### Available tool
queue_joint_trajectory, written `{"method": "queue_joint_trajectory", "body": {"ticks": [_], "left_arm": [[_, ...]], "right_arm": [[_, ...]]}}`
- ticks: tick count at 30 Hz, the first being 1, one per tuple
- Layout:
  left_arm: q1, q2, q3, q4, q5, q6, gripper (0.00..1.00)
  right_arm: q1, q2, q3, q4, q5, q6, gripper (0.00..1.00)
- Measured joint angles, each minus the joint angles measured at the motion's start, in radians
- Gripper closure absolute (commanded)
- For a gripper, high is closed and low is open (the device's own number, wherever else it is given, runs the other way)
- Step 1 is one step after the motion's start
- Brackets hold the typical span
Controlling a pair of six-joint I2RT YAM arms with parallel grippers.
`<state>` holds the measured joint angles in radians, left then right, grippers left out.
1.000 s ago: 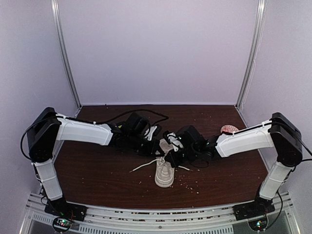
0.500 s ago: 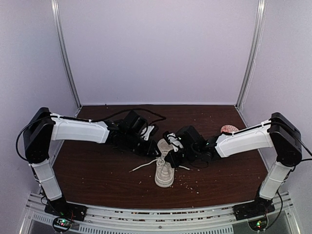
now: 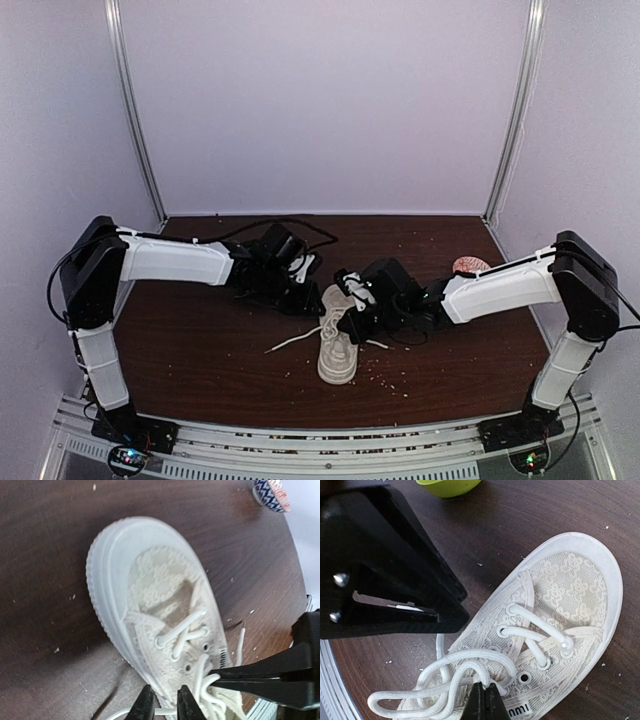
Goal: Tie the shoes
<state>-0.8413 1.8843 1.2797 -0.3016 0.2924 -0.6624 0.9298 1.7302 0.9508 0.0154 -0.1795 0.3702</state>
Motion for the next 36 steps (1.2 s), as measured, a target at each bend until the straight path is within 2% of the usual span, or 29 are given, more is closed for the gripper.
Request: {"method": "queue_joint_trajectory", "body": {"ticks": [16, 24, 36], "left_arm": [[0.0, 0.037, 0.0, 0.018, 0.12, 0.004, 0.82], [0.0, 0.048, -0.004, 0.028, 0.131, 0.001, 0.87], [0.0, 0.048, -0.027, 0.048, 0.107, -0.024, 0.87]], "right_arm": [[0.0, 0.0, 0.0, 0.002, 0.0, 0.0, 1.0], [0.0, 0.002, 0.0, 0.001, -0.001, 0.0, 1.0], [0.0, 0.005, 0.0, 0.001, -0.001, 0.001, 1.0]]}}
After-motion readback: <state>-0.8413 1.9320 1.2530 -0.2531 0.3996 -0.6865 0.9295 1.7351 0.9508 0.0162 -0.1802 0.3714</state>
